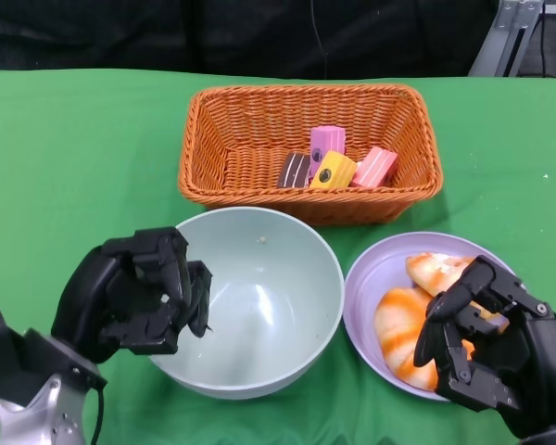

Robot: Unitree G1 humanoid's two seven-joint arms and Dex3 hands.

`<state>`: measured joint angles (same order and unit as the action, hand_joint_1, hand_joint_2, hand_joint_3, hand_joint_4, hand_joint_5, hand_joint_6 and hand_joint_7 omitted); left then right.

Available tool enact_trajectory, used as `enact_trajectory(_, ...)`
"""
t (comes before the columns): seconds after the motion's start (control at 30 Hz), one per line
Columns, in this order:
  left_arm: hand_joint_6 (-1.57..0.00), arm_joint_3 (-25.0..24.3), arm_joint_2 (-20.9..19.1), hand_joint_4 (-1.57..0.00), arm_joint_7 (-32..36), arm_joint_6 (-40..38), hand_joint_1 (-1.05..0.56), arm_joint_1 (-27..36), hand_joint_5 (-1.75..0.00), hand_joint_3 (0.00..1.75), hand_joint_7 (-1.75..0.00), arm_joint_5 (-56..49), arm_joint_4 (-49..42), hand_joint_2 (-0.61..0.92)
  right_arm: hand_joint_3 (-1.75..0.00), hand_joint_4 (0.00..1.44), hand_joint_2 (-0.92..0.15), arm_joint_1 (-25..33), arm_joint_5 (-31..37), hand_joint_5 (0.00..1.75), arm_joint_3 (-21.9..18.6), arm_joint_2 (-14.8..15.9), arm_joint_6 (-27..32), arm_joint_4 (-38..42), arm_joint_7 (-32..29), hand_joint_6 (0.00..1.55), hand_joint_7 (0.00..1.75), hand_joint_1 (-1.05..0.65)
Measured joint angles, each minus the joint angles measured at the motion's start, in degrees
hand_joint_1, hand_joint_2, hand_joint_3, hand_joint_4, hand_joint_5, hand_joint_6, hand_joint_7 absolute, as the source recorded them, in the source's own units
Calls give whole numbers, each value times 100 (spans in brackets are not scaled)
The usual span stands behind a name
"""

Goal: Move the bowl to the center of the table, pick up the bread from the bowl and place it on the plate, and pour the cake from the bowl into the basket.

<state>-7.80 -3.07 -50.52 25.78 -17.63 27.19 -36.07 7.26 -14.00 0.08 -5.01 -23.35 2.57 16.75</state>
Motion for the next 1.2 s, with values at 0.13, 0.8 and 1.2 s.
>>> enact_trajectory(0.13,-91,-15,0,-85,-5,-55,-2,-118,-171,98,-140,4,57,64,-114,77,-59,-167,-9,175,-16,44,143,-41,-36,66,151,-10)
enact_trajectory(0.8,-91,150,20,-89,15,-538,-1,-173,-164,123,-139,-187,770,52,-122,82,-50,-258,234,175,114,142,850,-1103,-363,71,148,-15)
enact_trajectory(1.2,-91,171,45,-88,92,-574,-1,-173,-165,126,-139,-284,772,51,-122,81,-51,-258,218,175,100,156,905,-1088,-352,71,146,-15)
